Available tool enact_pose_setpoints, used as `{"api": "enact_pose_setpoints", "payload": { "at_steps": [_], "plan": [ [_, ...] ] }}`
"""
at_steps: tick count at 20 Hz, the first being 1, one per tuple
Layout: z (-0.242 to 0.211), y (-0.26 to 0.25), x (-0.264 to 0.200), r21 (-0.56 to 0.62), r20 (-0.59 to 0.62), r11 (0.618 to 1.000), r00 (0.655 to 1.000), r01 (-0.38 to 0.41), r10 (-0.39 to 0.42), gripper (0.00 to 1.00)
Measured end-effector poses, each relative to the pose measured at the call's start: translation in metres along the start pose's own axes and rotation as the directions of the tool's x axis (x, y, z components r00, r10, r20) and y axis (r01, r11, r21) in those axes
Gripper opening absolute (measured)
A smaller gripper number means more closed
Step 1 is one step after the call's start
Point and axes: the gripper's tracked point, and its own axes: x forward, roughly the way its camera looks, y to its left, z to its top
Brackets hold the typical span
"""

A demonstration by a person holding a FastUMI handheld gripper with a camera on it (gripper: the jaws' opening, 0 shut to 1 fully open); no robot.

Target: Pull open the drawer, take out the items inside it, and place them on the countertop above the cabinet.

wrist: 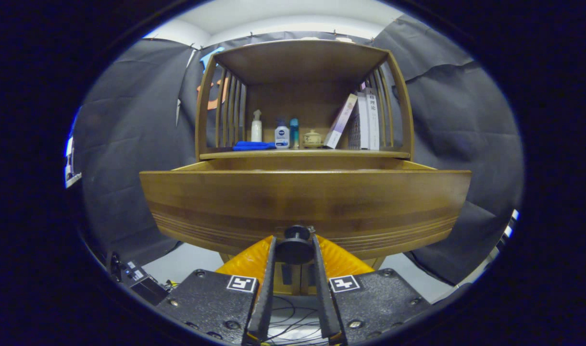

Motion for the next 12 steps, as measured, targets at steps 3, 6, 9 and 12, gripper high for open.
{"api": "enact_pose_setpoints", "payload": {
  "at_steps": [3,6,9,12],
  "plan": [
    [-0.004,-0.001,-0.008,-0.004,-0.002,1.0,1.0,-0.011,0.011,0.42],
    [-0.005,-0.001,-0.01,-0.022,0.004,1.0,1.0,-0.003,0.003,0.42],
    [-0.005,-0.004,-0.012,-0.022,0.002,1.0,1.0,0.003,-0.003,0.42],
    [0.012,-0.012,-0.025,-0.036,0.056,0.999,0.998,0.029,-0.027,0.54]
  ]
}}
